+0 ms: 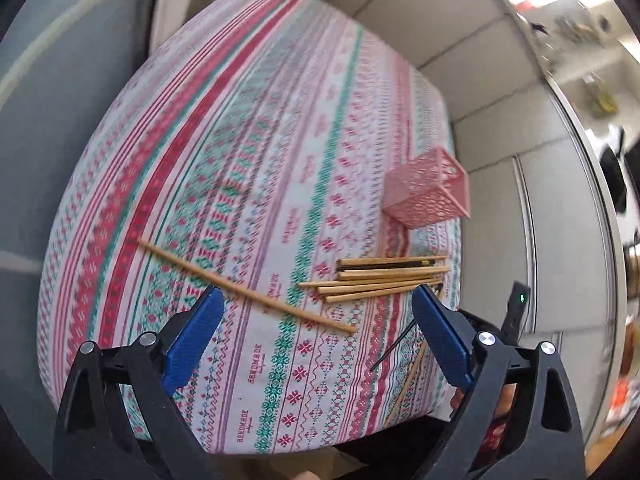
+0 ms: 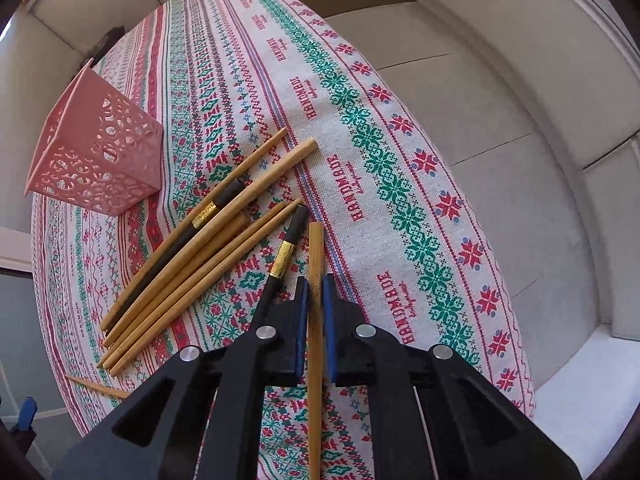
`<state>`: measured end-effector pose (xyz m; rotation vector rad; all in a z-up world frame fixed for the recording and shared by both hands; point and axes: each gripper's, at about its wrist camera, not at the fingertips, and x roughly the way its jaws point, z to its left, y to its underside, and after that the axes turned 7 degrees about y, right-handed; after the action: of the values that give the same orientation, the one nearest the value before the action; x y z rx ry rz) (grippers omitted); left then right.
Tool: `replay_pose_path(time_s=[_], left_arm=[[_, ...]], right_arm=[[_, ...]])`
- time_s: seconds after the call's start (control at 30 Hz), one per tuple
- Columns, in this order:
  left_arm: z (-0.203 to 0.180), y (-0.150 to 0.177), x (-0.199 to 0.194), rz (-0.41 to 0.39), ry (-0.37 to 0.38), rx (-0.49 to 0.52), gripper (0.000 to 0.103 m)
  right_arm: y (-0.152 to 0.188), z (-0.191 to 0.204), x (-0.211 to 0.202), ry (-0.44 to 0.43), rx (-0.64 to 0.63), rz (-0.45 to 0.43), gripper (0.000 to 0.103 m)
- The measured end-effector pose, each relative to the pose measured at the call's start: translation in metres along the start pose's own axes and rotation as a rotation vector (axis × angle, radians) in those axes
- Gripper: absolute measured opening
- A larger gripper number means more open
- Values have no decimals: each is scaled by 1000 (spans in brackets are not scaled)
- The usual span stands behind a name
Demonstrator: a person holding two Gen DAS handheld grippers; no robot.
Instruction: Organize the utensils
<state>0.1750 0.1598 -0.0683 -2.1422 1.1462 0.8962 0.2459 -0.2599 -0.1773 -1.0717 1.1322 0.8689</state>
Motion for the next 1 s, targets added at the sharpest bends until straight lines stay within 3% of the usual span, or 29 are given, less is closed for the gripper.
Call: replay_pose_path(time_s=[0.07,0.13,0.37,0.47,0.7,0.83,1.0], left_arm=[[26,-4,17,64,-2,-154,92],[41,-5,28,72,-81,-237,91],[64,-18,44,-48,-366,-383,92],[76,-22,52,-52,-420,-461,95],[62,-30,72,-21,-608,-464,97],[53,-32,71,-81,-624,-488,97],[61,-30,62,-83,-623,-493,97]], right_arm=[[4,-4,-2,-18,-18,-14,8],[9,-15,-1,-48,-28,-6,8],[1,-35,3,-142,-31,65,8],[0,-50,5,-172,-31,86,8],[0,-81,-3,-250,3,130,8],[0,-88,-7,-272,5,140,8],[0,-93,-12,-275,4,140,8]])
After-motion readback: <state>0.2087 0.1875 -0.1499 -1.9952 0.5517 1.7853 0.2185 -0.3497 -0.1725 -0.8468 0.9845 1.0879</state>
